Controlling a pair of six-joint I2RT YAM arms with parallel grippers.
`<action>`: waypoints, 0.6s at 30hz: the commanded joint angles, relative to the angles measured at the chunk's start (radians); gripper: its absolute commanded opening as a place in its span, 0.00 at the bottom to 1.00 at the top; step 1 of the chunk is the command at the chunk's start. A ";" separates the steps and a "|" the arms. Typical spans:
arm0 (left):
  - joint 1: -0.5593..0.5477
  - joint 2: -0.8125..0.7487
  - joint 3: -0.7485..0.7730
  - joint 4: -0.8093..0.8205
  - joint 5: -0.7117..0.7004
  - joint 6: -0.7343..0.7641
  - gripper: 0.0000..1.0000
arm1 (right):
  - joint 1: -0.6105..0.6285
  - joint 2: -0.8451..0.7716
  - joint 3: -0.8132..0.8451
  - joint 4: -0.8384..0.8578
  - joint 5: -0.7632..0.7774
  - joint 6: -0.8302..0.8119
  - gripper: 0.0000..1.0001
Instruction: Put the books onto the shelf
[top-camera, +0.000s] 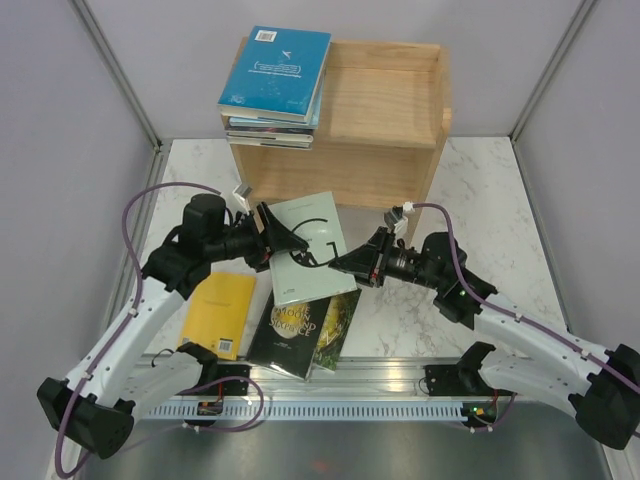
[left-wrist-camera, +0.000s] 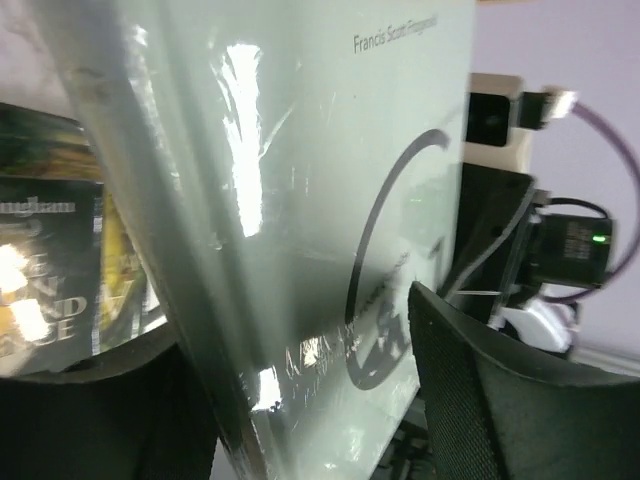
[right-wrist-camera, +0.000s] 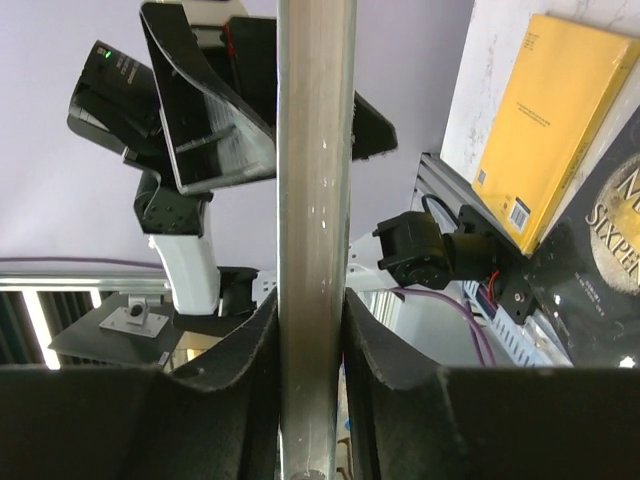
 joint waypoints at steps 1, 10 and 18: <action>0.006 -0.035 0.085 -0.237 -0.097 0.173 0.73 | 0.003 0.049 0.113 0.065 0.015 -0.052 0.00; 0.009 -0.106 0.253 -0.496 -0.238 0.308 0.89 | 0.002 0.181 0.272 0.022 0.030 -0.101 0.00; 0.009 -0.192 0.310 -0.682 -0.339 0.358 0.94 | 0.000 0.303 0.400 0.025 0.070 -0.128 0.00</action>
